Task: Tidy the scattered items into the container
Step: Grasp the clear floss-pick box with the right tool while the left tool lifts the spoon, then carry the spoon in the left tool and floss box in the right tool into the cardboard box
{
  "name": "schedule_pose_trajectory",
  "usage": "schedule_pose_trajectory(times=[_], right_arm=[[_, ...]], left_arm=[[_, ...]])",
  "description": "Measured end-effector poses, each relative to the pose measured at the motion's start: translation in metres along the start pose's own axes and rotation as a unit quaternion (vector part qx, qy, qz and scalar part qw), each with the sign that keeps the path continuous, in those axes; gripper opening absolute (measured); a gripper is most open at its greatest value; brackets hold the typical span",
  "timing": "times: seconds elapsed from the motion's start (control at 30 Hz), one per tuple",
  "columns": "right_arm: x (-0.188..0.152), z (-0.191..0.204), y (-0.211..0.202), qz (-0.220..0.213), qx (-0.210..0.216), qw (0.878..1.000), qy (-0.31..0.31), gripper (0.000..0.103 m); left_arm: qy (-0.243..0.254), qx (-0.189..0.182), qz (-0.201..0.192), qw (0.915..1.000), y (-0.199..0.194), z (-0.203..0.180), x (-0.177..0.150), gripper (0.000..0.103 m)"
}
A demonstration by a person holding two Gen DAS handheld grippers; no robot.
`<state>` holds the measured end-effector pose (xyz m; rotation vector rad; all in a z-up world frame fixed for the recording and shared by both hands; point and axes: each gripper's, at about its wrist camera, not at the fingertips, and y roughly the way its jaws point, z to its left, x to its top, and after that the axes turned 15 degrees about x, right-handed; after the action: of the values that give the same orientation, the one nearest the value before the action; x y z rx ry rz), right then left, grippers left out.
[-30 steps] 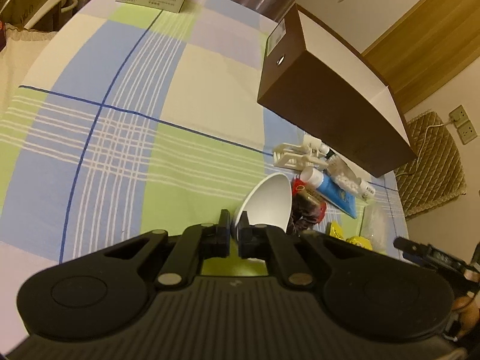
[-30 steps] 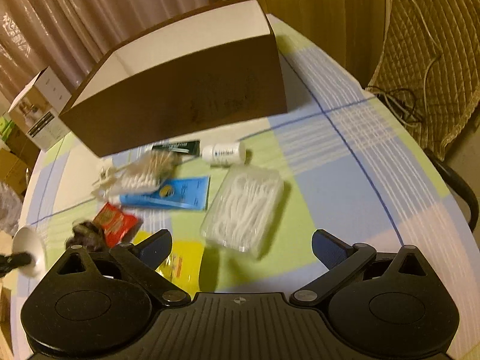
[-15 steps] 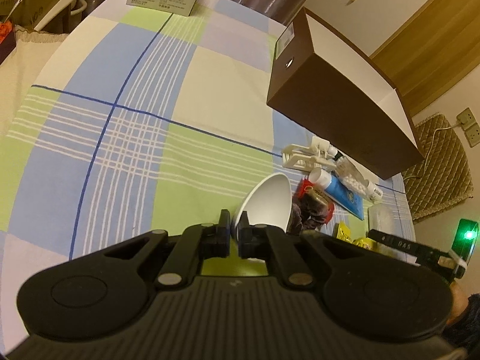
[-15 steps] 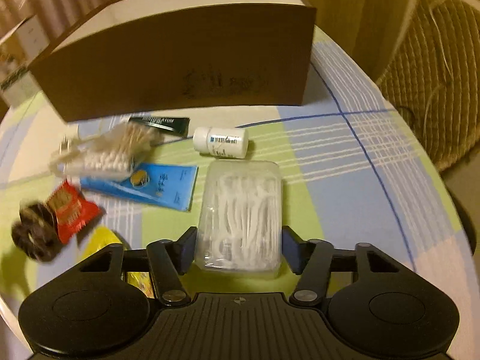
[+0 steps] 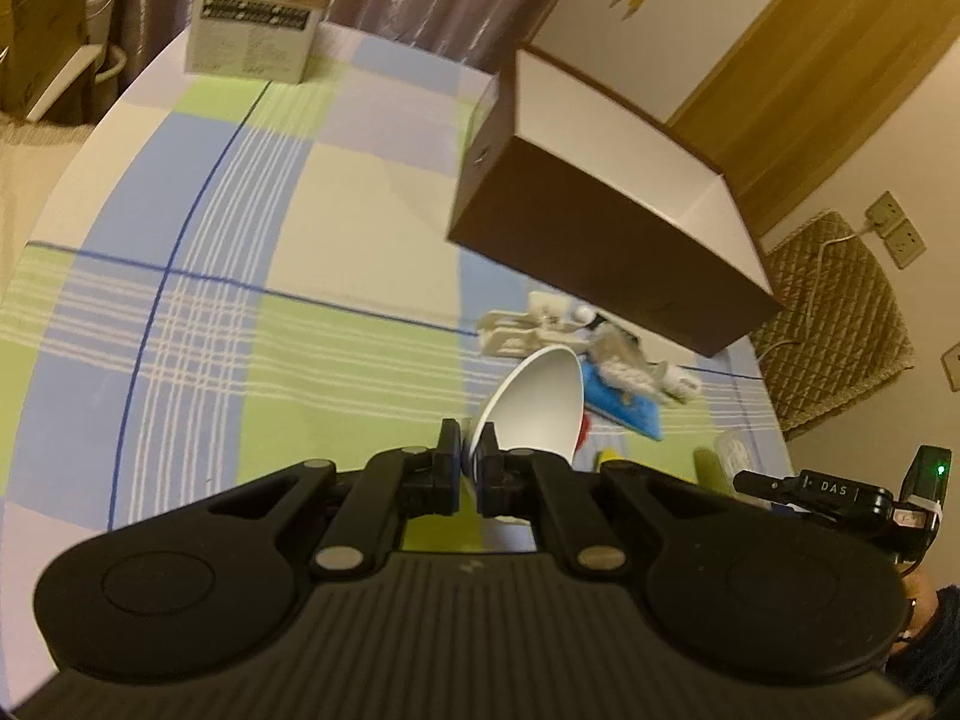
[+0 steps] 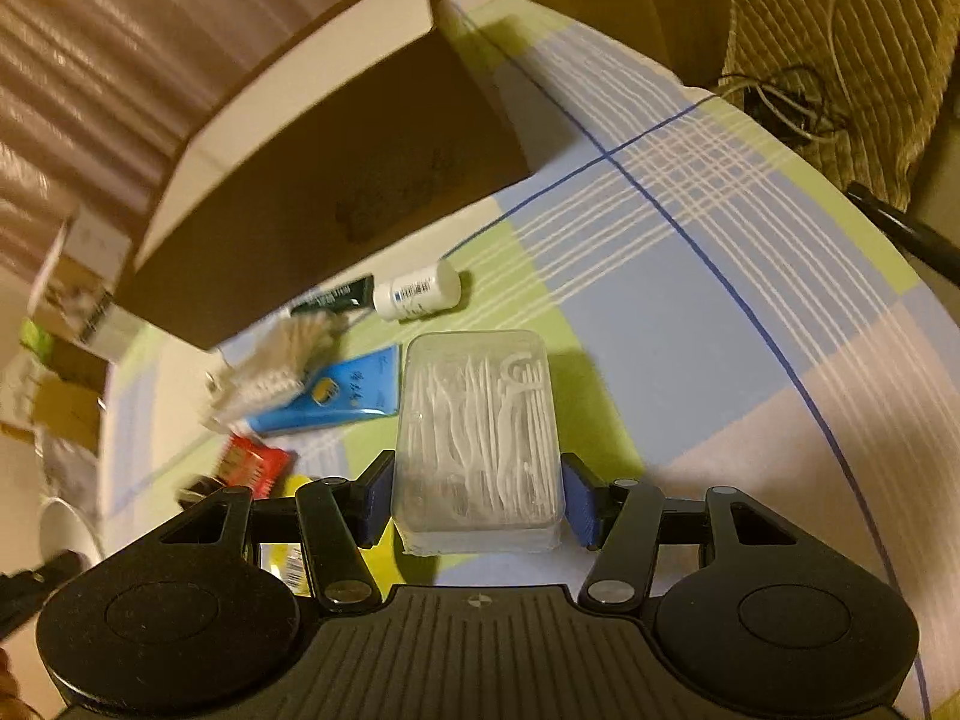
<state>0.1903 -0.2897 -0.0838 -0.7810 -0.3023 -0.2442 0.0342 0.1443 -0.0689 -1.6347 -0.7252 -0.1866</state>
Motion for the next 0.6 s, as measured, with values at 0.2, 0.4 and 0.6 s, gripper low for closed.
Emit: schedule_pose_trajectory(times=[0.2,0.4,0.6], right_arm=[[0.010,0.012,-0.025,-0.012,0.022,0.999,-0.039,0.059],[0.018,0.031,-0.044,-0.013,0.035,0.993,-0.109,0.059],[0.029,0.041,-0.051,-0.012,0.043,0.989,-0.144,0.059]], left_arm=[[0.026,-0.003,-0.016,0.9995,-0.008,-0.025,0.011,0.002],[0.056,-0.006,-0.039,0.9977,-0.018,-0.057,0.024,0.002],[0.078,-0.012,-0.058,0.9952,-0.025,-0.086,0.042,0.002]])
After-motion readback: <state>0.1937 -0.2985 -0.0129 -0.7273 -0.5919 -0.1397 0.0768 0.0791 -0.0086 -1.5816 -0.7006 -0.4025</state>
